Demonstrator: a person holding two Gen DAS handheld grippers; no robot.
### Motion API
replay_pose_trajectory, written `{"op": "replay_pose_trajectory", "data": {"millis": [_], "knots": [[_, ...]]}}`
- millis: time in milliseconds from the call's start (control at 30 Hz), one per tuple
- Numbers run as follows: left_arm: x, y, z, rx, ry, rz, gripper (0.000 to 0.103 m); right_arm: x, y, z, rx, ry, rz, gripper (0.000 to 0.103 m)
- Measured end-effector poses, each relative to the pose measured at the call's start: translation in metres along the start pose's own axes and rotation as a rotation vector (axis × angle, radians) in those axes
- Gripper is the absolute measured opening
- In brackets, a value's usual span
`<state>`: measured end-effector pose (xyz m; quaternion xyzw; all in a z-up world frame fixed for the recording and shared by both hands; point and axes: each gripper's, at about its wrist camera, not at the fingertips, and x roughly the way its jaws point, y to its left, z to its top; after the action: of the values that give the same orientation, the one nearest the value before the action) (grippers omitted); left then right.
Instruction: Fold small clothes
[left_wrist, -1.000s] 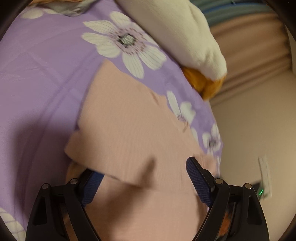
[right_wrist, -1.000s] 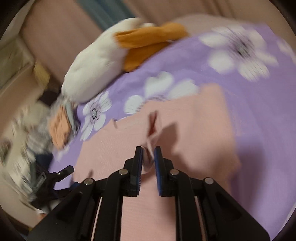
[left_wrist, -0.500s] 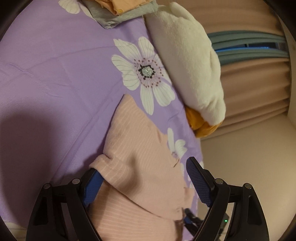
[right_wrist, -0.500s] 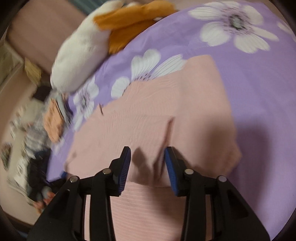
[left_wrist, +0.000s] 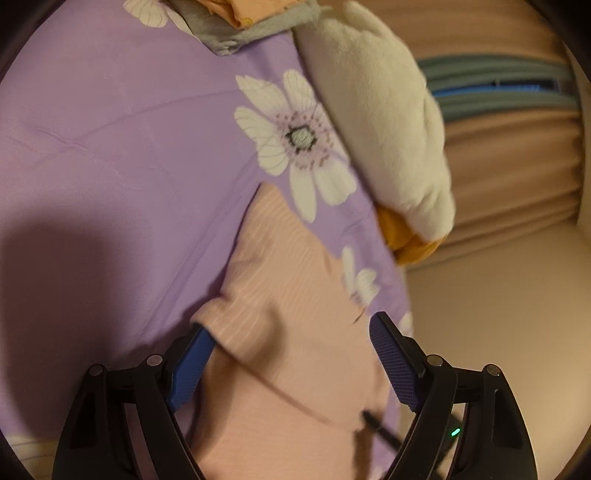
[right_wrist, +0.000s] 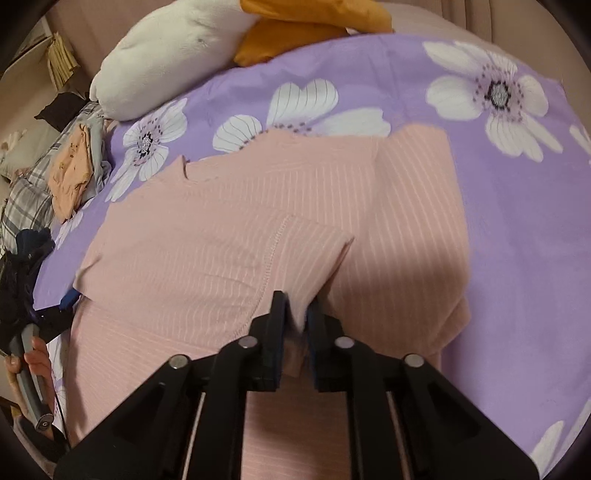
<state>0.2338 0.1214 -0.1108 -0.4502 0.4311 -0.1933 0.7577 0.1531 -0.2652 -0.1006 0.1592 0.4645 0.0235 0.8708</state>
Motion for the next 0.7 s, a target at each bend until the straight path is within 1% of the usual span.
{"op": "replay_pose_trajectory", "data": {"millis": [33,67,100,167,233,300,400,467,500,533,567,600,633,700], "knots": [[-0.005,0.000,-0.001,0.018,0.015,0.044,0.085,-0.004,0.000,0.000,-0.011,-0.011,-0.017,0.020],[-0.014,0.000,-0.001,0.052,0.010,0.100,0.085,-0.009,0.001,0.000,-0.030,-0.029,-0.035,0.020],[-0.024,0.002,-0.001,0.080,-0.001,0.129,0.085,-0.014,0.001,-0.001,-0.053,-0.050,-0.046,0.020],[-0.038,0.004,0.002,0.104,-0.025,0.154,0.085,-0.020,0.000,-0.002,-0.076,-0.079,-0.030,0.020],[-0.045,-0.002,0.009,0.142,-0.046,0.188,0.085,-0.023,0.005,0.000,-0.084,-0.108,0.013,0.020],[-0.041,-0.012,0.013,0.177,-0.042,0.175,0.085,-0.023,0.008,0.002,-0.079,-0.132,0.081,0.020],[-0.015,-0.042,0.015,0.283,-0.010,0.164,0.085,-0.010,0.014,0.009,-0.066,-0.122,0.140,0.020],[0.009,-0.058,0.013,0.350,0.025,0.156,0.082,-0.002,0.017,0.010,-0.058,-0.107,0.138,0.020],[0.019,-0.063,0.012,0.365,0.047,0.149,0.074,0.003,0.017,0.010,-0.046,-0.093,0.146,0.020],[0.035,-0.066,0.011,0.375,0.076,0.143,0.063,0.008,0.015,0.010,-0.032,-0.085,0.155,0.020],[0.044,-0.069,0.013,0.377,0.089,0.142,0.058,0.009,0.014,0.010,-0.025,-0.082,0.158,0.020],[0.053,-0.070,0.013,0.386,0.099,0.143,0.056,0.013,0.011,0.009,-0.014,-0.073,0.159,0.020],[0.061,-0.069,0.014,0.399,0.104,0.159,0.056,0.015,0.009,0.008,-0.003,-0.065,0.154,0.013],[0.074,-0.058,0.018,0.397,0.108,0.243,0.056,0.019,0.000,0.006,0.021,-0.060,0.153,0.011]]}}
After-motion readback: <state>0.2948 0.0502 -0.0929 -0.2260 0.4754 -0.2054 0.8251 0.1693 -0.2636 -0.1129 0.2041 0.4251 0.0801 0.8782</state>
